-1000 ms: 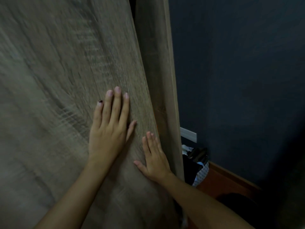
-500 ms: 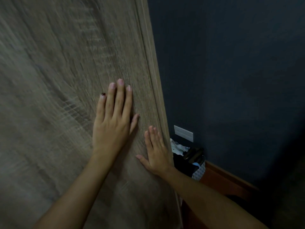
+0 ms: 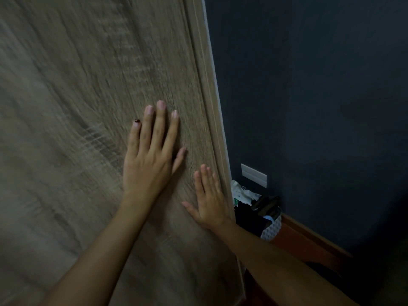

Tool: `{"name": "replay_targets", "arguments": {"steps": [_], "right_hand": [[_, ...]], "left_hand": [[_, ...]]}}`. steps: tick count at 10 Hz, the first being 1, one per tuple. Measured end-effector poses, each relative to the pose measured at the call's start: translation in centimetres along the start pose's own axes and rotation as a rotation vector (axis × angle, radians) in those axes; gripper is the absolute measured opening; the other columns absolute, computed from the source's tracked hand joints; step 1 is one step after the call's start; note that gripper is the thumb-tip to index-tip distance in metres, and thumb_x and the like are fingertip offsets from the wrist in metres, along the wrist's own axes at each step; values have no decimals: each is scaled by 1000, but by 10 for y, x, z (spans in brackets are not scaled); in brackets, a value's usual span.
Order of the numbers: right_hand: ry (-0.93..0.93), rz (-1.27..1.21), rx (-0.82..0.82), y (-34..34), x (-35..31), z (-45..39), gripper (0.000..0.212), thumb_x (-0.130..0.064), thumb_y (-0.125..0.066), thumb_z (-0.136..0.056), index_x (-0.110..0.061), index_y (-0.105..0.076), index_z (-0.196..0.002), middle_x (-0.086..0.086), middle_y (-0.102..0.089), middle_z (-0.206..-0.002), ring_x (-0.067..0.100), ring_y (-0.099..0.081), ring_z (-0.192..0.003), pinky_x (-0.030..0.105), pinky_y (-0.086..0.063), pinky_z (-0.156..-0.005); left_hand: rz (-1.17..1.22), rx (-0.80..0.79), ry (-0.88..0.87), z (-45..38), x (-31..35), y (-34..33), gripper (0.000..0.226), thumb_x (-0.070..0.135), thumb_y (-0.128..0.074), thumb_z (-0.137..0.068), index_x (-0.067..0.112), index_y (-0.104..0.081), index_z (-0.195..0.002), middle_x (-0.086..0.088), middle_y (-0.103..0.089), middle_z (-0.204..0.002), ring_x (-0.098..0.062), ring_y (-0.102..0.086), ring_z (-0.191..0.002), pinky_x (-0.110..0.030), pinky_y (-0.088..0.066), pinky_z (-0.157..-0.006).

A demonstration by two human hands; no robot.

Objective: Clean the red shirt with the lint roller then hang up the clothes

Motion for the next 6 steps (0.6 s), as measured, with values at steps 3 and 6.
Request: {"name": "replay_targets", "arguments": {"steps": [3,6], "right_hand": [[-23,14,-175,15,2,3,81,-58,-30,-97,-18,13,-153,2,20,-161,20,6,-150,37,1,-122],[107,114,-538,69,8,9,83,-67,-17,-93,-17,12,-153,3,17,-160,18,10,-149,43,-5,-122]], "left_hand": [[27,-83,8,-1,-1,3,68,51,-31,-98,12,-17,-152,-16,-17,-158,-30,-12,-146,-43,-10,-118],[123,-437,146,42,-10,43,76,41,-53,-88,3,-26,-148,-15,-22,-157,-29,-21,-145,-44,-17,-116]]}}
Point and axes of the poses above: each hand's wrist, its own z-axis away from the middle knuckle, its own y-axis out of the back of the hand, x = y × z, the point moved 7 cm from there along -z, towards the middle knuckle
